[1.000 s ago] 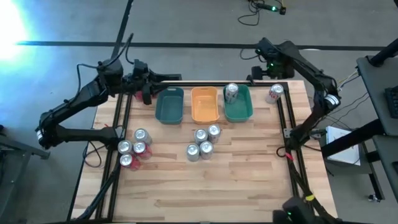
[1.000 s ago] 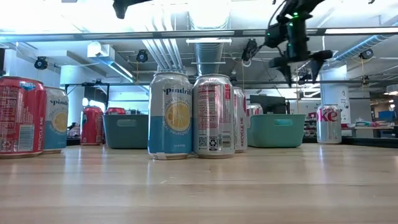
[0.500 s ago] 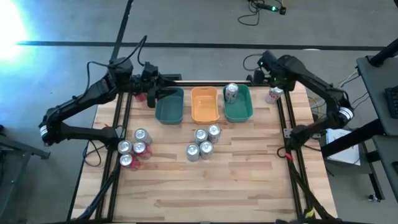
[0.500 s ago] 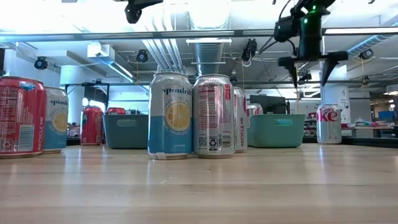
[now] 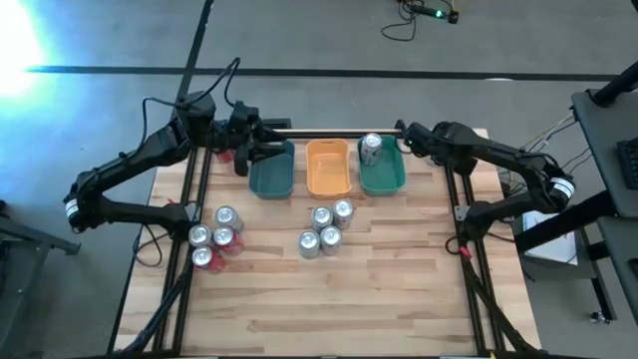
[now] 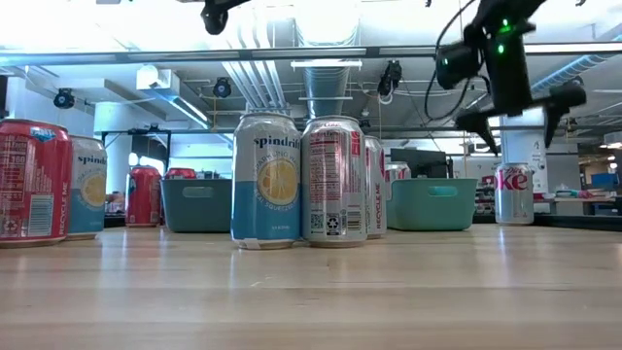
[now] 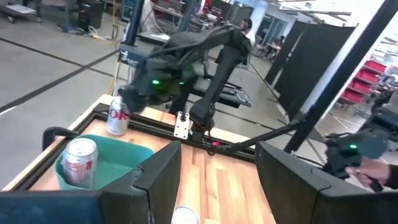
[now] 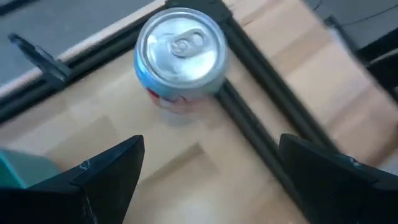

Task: Sort soda cans
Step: Put the red-silver soda can into the green bin

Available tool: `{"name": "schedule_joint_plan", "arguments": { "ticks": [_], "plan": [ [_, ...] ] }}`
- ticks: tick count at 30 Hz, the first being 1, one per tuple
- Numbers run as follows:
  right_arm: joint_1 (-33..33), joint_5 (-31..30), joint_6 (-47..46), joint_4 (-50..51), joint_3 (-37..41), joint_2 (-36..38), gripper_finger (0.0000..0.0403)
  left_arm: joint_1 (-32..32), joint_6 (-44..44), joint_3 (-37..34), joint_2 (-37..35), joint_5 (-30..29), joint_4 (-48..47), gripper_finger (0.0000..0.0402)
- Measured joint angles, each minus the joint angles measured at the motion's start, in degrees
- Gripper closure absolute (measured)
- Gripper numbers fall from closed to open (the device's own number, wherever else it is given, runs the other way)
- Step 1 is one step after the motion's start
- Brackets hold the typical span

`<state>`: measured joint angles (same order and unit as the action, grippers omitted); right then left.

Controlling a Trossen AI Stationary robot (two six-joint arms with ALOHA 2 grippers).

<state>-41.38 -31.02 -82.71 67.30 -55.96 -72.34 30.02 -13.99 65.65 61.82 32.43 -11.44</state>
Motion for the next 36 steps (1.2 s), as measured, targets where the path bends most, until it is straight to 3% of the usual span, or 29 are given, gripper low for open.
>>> {"name": "schedule_joint_plan", "arguments": {
  "ticks": [4,14,19,36],
  "plan": [
    [-1.6,3.0,5.4,-9.5,2.0,-0.1,0.0034,0.0,0.9,0.0,0.1,0.1,0.0,0.0212],
    [-3.1,-2.1,-5.9,-6.6,3.8,-0.2,0.0034,0.1,1.5,0.0,0.2,0.1,0.0,0.0212],
    [-4.2,-1.4,-2.6,-14.8,5.4,-0.3,0.0034,0.1,2.2,0.0,0.2,0.1,0.0,0.0212],
    [-6.6,-7.5,-6.8,-16.1,5.6,-8.4,0.0034,0.1,2.4,0.0,0.1,2.9,-0.2,0.0212]
  ]
}}
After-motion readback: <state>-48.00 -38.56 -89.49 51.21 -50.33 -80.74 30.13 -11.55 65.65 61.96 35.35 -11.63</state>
